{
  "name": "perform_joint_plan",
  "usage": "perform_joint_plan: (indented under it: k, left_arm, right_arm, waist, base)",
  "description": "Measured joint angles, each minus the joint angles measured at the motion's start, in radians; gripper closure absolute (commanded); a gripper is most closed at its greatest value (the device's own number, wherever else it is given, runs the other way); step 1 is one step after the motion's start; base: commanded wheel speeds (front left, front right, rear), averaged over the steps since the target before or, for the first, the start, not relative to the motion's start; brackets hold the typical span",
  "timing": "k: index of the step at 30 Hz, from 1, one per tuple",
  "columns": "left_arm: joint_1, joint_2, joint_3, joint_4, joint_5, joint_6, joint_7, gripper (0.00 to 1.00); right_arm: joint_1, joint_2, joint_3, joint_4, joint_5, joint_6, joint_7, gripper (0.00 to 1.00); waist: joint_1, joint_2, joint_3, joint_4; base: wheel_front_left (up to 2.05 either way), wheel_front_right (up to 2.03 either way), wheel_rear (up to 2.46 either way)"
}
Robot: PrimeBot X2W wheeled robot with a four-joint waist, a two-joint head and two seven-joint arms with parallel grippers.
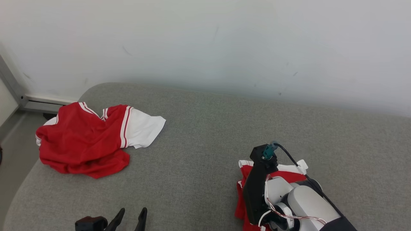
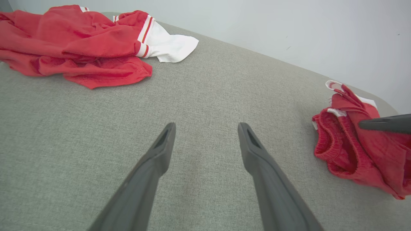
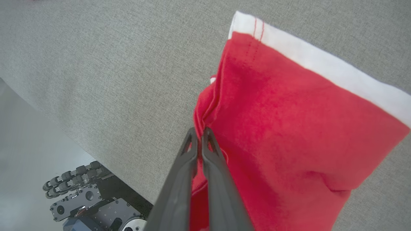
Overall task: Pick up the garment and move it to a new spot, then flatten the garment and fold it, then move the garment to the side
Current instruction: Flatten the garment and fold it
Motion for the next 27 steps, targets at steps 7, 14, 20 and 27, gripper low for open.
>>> perform_joint_plan:
  k: [7, 14, 20, 27]
  left_arm:
    - [0.0, 0.0, 0.001, 0.0, -0.001, 0.0, 0.0, 0.0]
    - [0.0, 0.0, 0.005, 0.0, -0.003, 0.0, -0.001, 0.0]
    - [0.0, 0.0, 0.007, 0.0, -0.006, 0.0, -0.003, 0.0]
    - [0.004, 0.01, 0.022, -0.001, -0.009, 0.0, -0.012, 0.0]
  right_arm:
    - [0.001, 0.0, 0.032, 0.022, 0.007, 0.0, -0.006, 1.0]
    - [0.006, 0.0, 0.032, 0.043, 0.006, -0.001, 0.003, 0.0]
    - [0.007, 0.0, 0.035, 0.016, 0.032, -0.001, -0.007, 0.0]
    - [0.022, -0.018, -0.022, -0.069, 0.012, -0.001, -0.05, 0.0]
  waist:
    - [0.0, 0.0, 0.001, -0.001]
    - [0.0, 0.0, 0.003, 0.0]
    - [0.0, 0.0, 0.003, -0.004]
    - [0.0, 0.0, 0.0, -0.021]
  base:
    - [0.0, 0.0, 0.0]
    - [0.0, 0.0, 0.0]
    - [0.0, 0.0, 0.0]
    - [0.0, 0.0, 0.0]
